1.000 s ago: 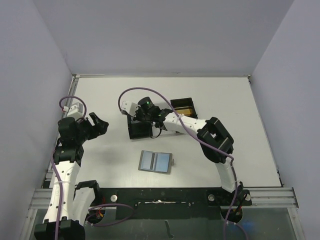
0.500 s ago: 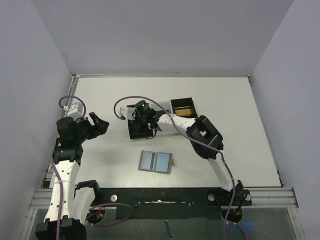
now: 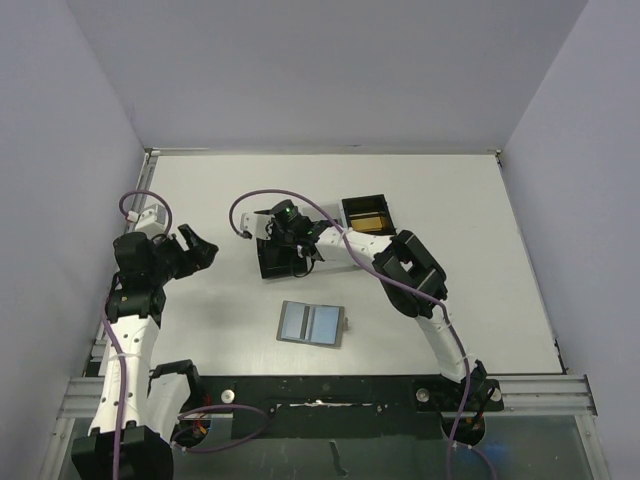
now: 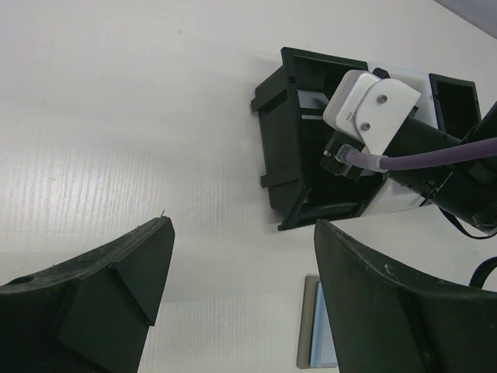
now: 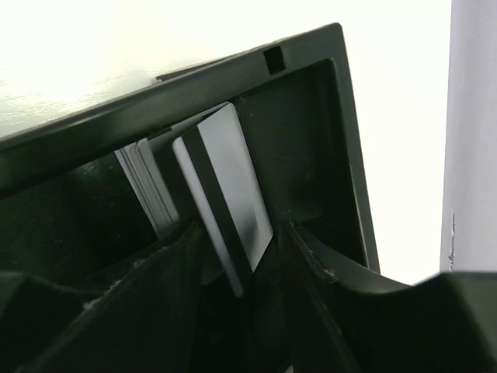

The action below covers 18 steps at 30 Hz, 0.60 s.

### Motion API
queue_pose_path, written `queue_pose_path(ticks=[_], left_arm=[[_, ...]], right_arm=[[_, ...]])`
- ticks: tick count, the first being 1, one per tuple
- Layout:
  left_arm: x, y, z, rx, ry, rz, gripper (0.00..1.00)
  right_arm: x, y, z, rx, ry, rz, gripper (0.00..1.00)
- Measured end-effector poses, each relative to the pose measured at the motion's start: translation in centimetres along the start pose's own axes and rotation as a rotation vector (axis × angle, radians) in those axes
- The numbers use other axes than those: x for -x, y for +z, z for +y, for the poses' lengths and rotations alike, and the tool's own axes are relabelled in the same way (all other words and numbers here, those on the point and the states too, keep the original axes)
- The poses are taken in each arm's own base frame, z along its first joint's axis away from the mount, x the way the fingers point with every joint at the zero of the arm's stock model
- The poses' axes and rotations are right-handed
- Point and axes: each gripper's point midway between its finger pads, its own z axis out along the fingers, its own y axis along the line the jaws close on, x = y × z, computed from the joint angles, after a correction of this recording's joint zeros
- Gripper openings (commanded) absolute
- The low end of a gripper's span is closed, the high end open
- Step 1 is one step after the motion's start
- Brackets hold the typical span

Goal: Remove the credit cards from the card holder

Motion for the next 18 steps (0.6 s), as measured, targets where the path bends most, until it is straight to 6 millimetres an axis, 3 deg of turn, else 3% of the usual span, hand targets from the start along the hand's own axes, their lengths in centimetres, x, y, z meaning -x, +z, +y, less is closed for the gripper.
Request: queue_pose_path(ticks=[10,18], left_arm=[[-0.1,0.1,0.2,0.001,-0.007,0.009,0.72],[-0.2,0.1,0.1,-0.008,-0.009,0.014,0.72]], right_arm=[[0.0,0.0,1.4,0.063,0.034,-0.013,0.52],[0.3,-0.4,1.2,0.073,0.093,-0.027,0.54]])
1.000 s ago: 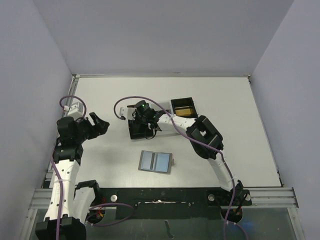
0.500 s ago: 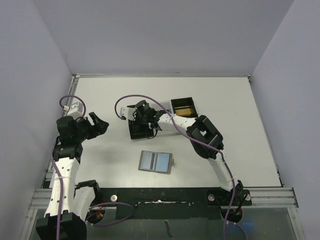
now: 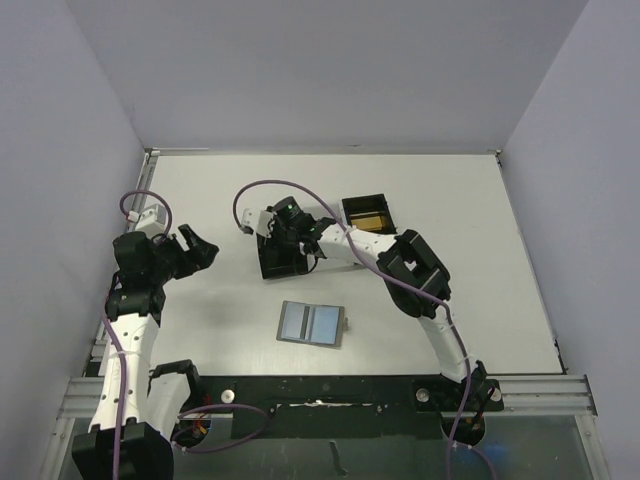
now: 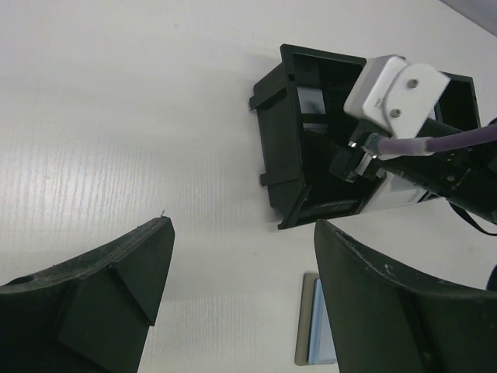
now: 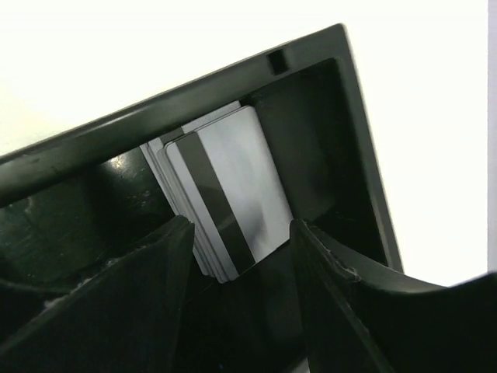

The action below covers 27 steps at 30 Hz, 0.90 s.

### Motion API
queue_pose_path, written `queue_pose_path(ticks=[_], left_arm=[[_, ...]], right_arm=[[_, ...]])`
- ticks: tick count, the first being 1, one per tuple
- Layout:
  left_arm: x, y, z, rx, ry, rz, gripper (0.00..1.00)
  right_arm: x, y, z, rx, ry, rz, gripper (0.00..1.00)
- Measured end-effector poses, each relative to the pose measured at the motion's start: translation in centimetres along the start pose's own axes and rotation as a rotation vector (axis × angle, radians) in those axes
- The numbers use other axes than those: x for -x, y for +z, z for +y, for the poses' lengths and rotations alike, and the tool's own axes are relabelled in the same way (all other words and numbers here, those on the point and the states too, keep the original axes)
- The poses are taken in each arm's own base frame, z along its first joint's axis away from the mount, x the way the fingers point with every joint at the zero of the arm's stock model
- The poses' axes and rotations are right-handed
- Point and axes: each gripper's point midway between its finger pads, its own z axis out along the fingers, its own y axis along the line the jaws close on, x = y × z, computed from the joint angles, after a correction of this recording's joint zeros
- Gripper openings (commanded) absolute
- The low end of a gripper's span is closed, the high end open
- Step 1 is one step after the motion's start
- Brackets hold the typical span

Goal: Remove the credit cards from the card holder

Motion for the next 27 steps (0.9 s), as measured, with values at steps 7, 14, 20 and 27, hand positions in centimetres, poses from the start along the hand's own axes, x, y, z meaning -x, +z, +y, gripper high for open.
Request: queue_pose_path(ticks=[7,14,20,27], left_arm=[[-0.1,0.1,0.1,0.003,-0.003,0.006,0.72],[-0.4,0.4,0.5,0.017,-0.010,0.019,0.72],[-0.6,0.6,0.8,0.028,-0.016,0.029,0.73],[-1.3,1.1,0.2,-0.014,-0.028,0.072,0.72]], right_arm=[[3.8,-5.3,-3.4,-0.076,0.106,-0.116,0.58],[6.4,-16.2,-5.7,-0.244,0.412,-0.398,0.67],[3.0,-20.3,-1.7,-0.284,0.767,-0.484,0.76],[1.4,-20.8,4.4,-0.089,1.130,-0.448,0.73]])
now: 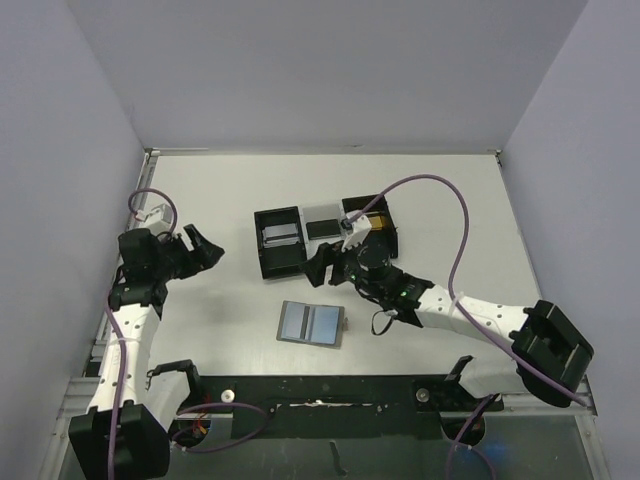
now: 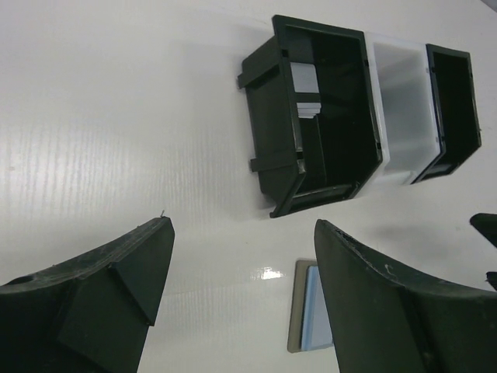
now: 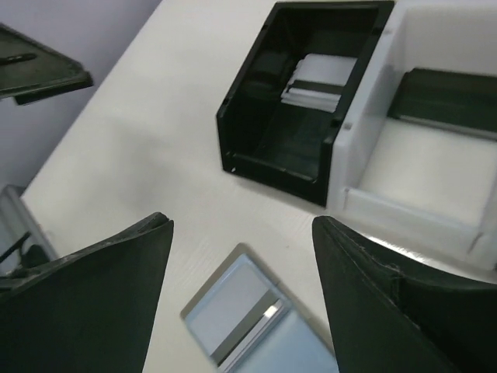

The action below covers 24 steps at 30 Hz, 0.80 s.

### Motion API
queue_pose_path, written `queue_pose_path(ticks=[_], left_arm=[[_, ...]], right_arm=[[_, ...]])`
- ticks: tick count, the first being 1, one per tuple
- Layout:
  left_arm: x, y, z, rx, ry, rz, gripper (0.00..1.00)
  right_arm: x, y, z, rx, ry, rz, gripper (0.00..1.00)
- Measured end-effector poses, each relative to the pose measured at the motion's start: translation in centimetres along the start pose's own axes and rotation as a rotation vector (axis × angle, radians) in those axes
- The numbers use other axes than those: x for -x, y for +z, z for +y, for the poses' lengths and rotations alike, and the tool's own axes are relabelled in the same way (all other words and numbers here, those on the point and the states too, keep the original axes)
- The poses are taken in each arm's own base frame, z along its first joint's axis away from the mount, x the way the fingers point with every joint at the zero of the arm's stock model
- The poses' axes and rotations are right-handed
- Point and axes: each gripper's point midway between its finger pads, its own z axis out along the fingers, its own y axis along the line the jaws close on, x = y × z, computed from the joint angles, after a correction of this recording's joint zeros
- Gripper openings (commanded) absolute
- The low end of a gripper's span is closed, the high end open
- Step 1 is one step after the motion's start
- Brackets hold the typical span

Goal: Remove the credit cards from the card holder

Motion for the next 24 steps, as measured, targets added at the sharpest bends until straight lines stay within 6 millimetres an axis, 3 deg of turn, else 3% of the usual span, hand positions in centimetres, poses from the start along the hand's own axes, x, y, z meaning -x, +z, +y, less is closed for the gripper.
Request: queue_pose_path(ticks=[2,6,10,14,20,24], left_arm=[[-0.4,0.3,-0.7,-0.034,0.005,0.019,0.72],[-2.5,0.9,-3.1,-0.118,0.036,0.083,0.72],[-5.2,1.2,-6.6,-0.201,0.069,0.159,0.71],[-8.2,1.2,-8.3,-0.230,0.066,0.221,0.62],[-13.1,1.3,-9.6,-0.254,0.031,0.311,0.51],[-15.4,1.5,-10.3,-0.265,0.032,0.363,0.44]], right_arm=[[-1.1,-0.9,0.9,0.046,0.073,0.020,0.71],[-5.2,-2.4,1.8,0.074,0.214,0.110,0.67],[-9.0,-3.1,2.0,0.054,0.309,0.197,0.56],[-12.0,-3.4,1.6,0.032,0.371,0.251,0.51],[-13.7,-3.0,1.5,0.013,0.435,0.298,0.40],[-14.5,-2.6,1.7,0.018,0.464,0.319,0.36]])
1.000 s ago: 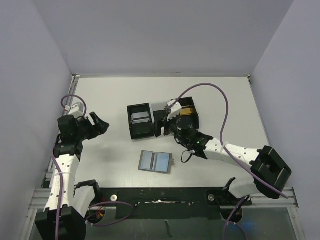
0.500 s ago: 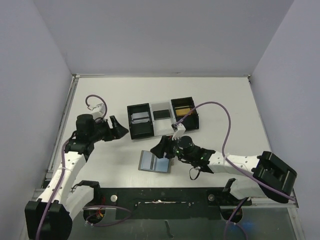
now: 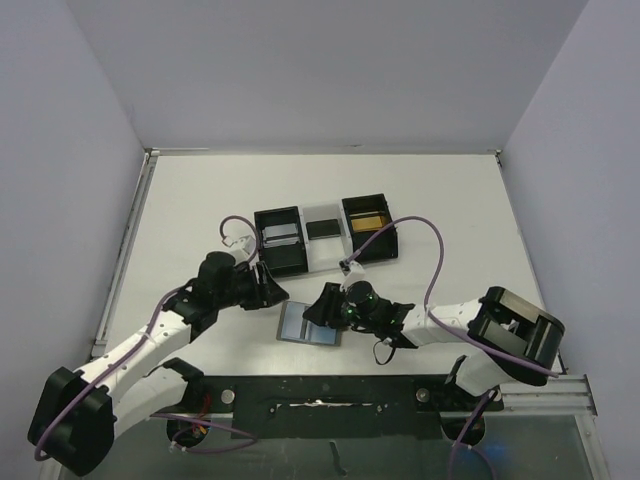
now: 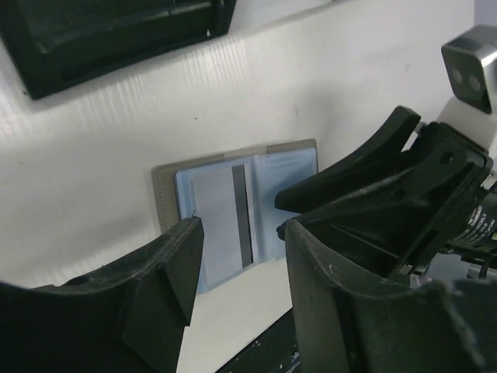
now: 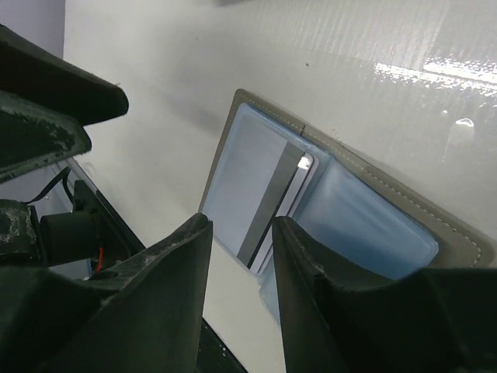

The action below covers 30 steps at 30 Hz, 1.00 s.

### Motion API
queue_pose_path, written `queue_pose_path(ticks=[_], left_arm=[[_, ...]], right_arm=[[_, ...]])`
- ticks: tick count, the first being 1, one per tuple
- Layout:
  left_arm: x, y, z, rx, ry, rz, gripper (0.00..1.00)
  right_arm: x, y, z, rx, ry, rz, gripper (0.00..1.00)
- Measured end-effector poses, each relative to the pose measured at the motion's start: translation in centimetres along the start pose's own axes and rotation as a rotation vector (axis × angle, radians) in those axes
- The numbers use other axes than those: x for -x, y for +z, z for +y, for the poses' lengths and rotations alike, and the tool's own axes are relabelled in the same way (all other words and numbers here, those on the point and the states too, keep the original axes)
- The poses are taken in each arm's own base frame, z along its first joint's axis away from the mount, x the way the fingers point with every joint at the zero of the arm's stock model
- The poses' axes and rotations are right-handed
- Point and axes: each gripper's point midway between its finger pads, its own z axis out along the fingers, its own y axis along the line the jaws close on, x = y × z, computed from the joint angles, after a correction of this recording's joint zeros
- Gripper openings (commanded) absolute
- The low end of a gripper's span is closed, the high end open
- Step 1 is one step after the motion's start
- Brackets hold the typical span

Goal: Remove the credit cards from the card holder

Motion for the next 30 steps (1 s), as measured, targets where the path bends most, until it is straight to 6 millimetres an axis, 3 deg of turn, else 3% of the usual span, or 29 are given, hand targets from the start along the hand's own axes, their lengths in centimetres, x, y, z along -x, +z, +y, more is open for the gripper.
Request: queue_pose_path(ticks=[4,14,22,26,30], left_arm=[[-2.0,1.0,-0.3,-0.011,0.007,0.043,0.42],[-4.8,2.9,1.0,-0.015,-0.026,0.109,0.31],[-7.0,3.8,2.1,0.024,-0.021,0.188,0.18],[-6.9,3.6,2.5,0.056,-0.008,0.175,0.36],[-5.6,2.1,3.6,0.155,0.013,0.109,0.42]], right_arm=[[-0.7,0.8,-0.6,-0.023,0.018,0.027,0.30],[-1.7,1.5,-2.8,-0.073,0.161,0.052,0.28],[-1.5,2.0,-2.7,-0.039,0.216,0.052,0.21],[-1.5,1.9,-2.7,-0.039,0.217,0.055,0.24],[-1.5,1.9,-2.7,-0.043,0.209,0.058,0.25]])
